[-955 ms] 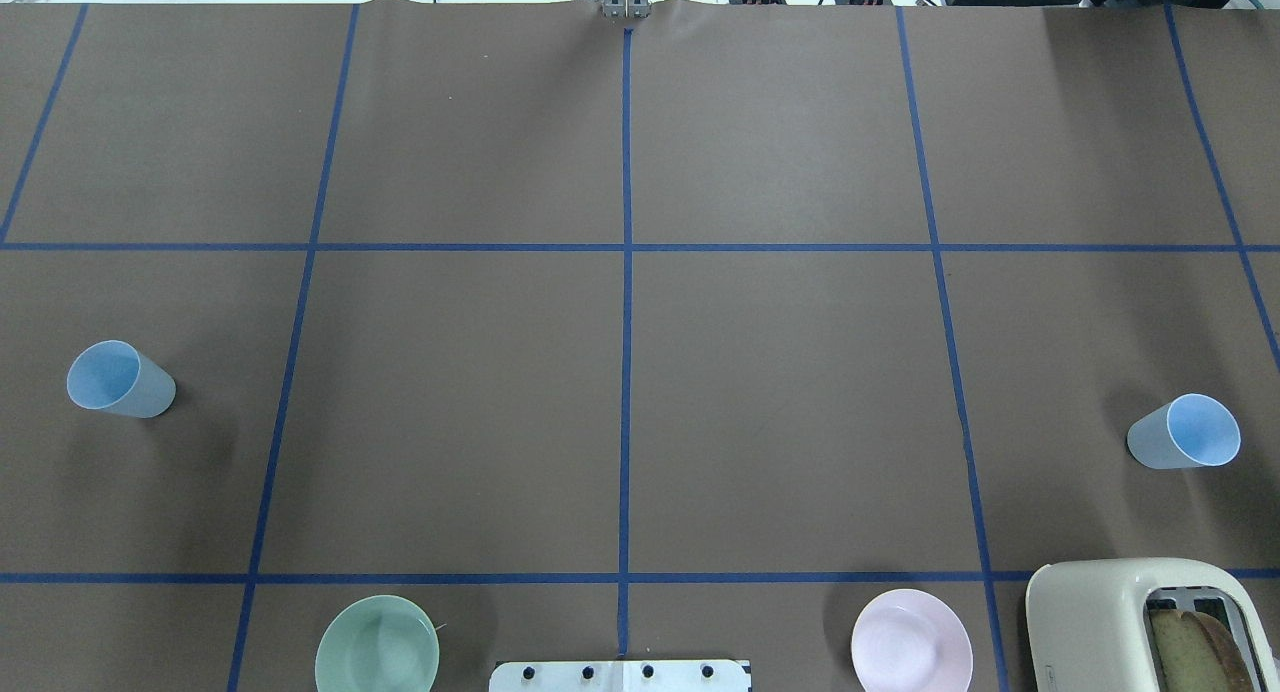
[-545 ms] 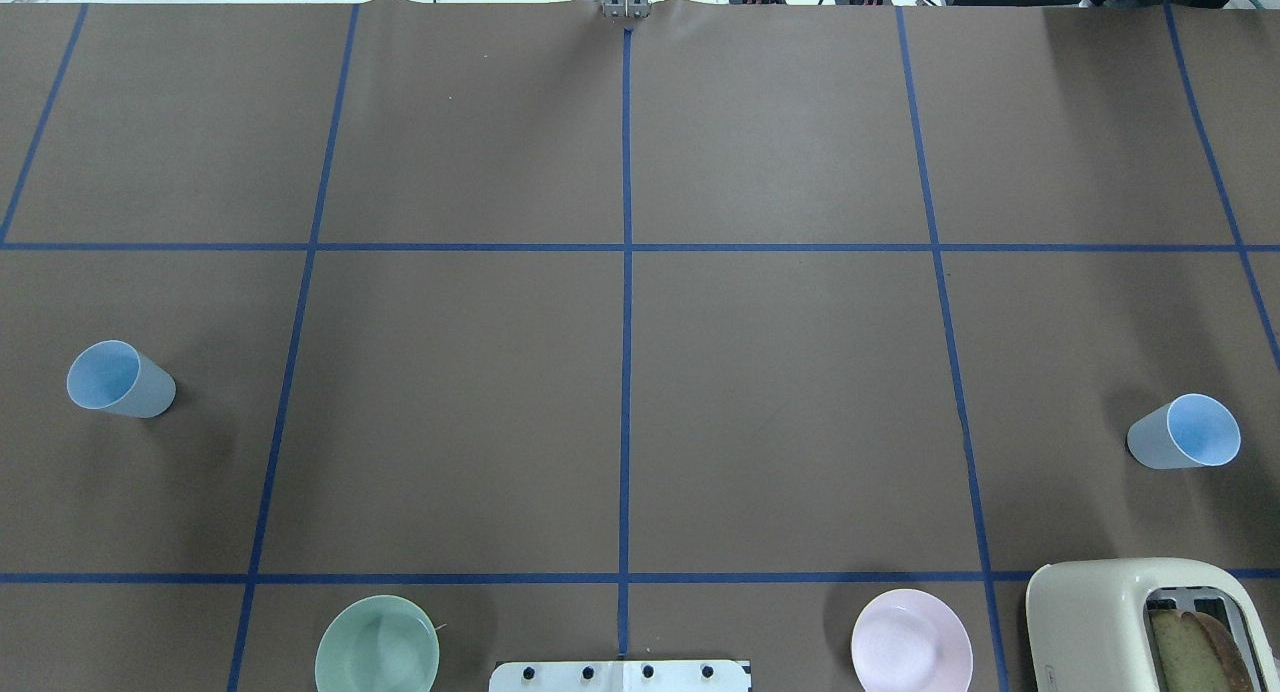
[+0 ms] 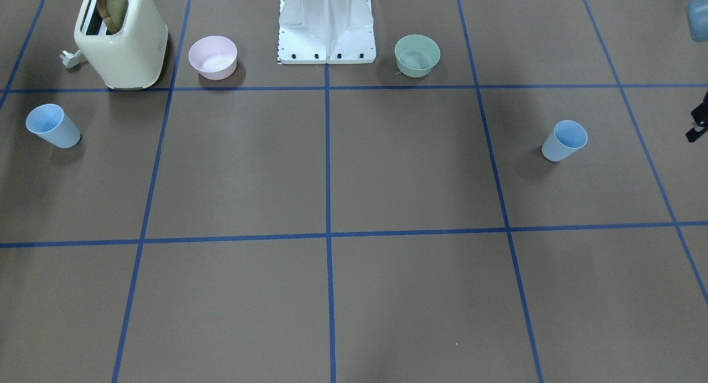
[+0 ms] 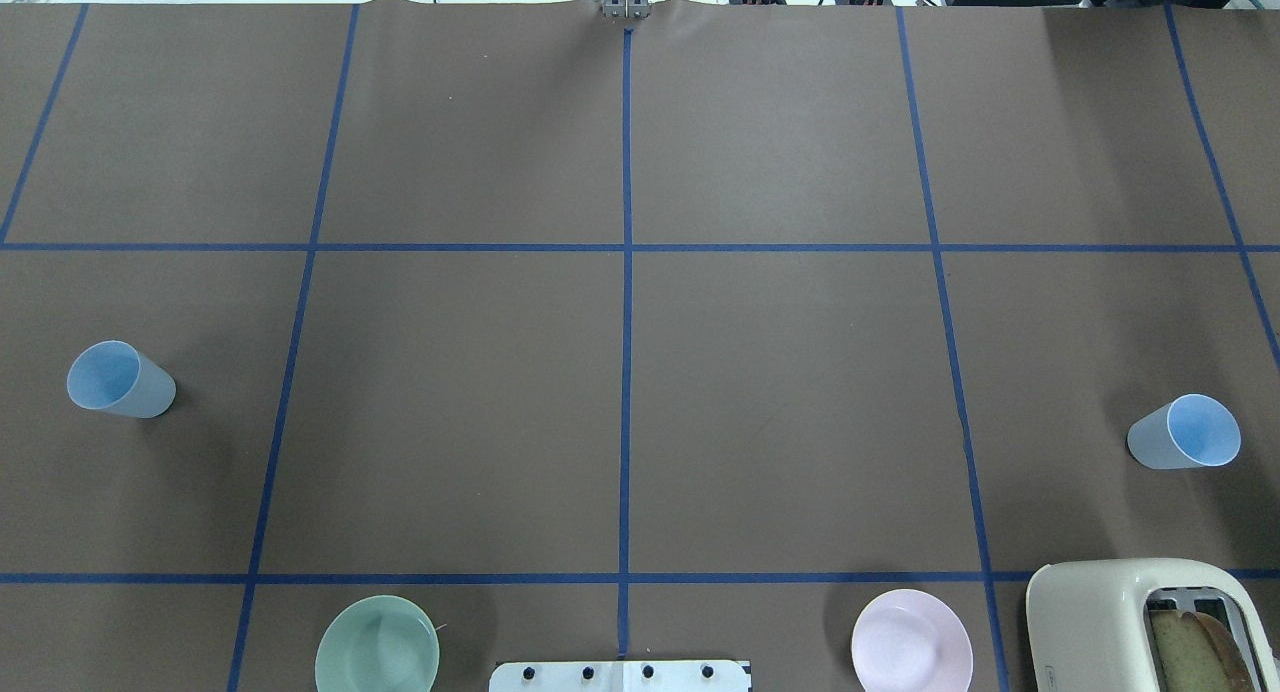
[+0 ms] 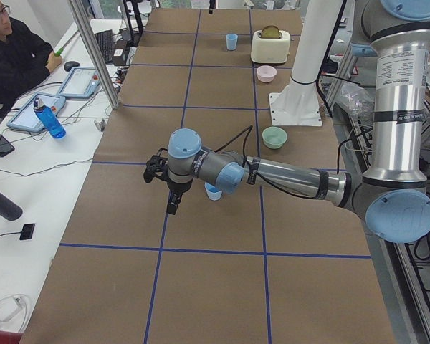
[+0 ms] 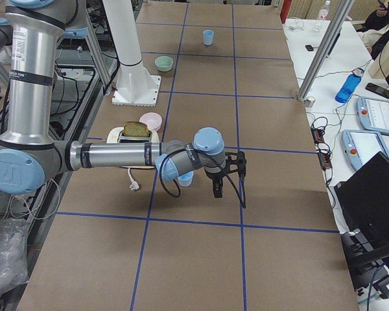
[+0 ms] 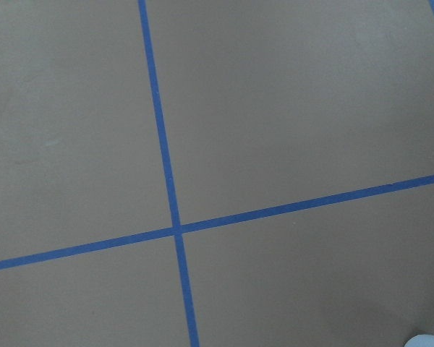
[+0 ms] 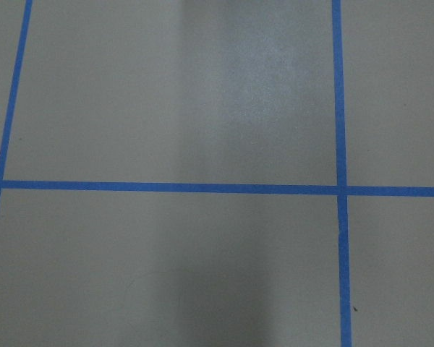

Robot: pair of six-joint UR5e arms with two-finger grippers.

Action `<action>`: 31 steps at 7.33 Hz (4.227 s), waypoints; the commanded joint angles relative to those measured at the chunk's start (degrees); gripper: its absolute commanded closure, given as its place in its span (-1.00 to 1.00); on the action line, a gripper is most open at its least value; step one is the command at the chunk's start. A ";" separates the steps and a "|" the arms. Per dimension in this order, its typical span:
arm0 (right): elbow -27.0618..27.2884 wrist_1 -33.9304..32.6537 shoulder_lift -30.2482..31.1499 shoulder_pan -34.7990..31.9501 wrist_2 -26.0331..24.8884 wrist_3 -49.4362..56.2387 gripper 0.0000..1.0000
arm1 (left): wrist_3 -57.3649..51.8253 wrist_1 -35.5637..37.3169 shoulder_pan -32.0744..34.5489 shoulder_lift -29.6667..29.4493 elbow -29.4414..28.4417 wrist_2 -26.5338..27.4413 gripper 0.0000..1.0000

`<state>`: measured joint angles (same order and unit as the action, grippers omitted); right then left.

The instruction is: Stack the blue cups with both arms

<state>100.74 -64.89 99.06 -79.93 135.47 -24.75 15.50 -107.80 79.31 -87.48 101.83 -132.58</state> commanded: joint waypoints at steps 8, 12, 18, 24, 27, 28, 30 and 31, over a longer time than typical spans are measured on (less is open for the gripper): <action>1.30 9.34 6.50 5.05 -0.30 -8.73 -1.00 | 18.59 -18.41 -18.39 6.54 -0.40 4.17 -0.95; 1.74 9.34 6.41 5.05 -0.30 -8.73 -1.00 | 18.78 -18.50 -22.79 6.01 -1.46 6.28 -0.95; 1.74 9.34 6.41 5.05 -0.30 -8.73 -1.00 | 18.16 -18.50 -25.44 5.48 -1.72 7.34 0.56; 1.65 9.34 6.50 8.99 -1.00 -10.74 -0.99 | 17.90 -7.06 -24.21 -0.39 5.53 0.94 1.00; 1.65 9.78 6.67 13.13 -3.37 -11.81 -0.98 | 20.17 23.17 -23.86 -17.57 15.23 1.27 1.00; 1.39 12.13 7.72 14.35 -3.63 -12.25 -0.98 | 24.18 27.08 -24.03 -22.59 15.42 1.36 1.00; 1.30 15.31 8.78 16.82 -3.99 -15.58 -0.98 | 29.56 27.82 -25.34 -26.41 14.98 1.36 1.00; 1.39 17.49 10.35 17.44 -3.99 -15.76 -0.98 | 32.46 27.73 -26.92 -27.73 14.63 1.45 1.00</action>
<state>102.11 -49.87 107.85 -63.64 131.61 -39.77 44.32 -80.47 53.98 -112.99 116.80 -131.21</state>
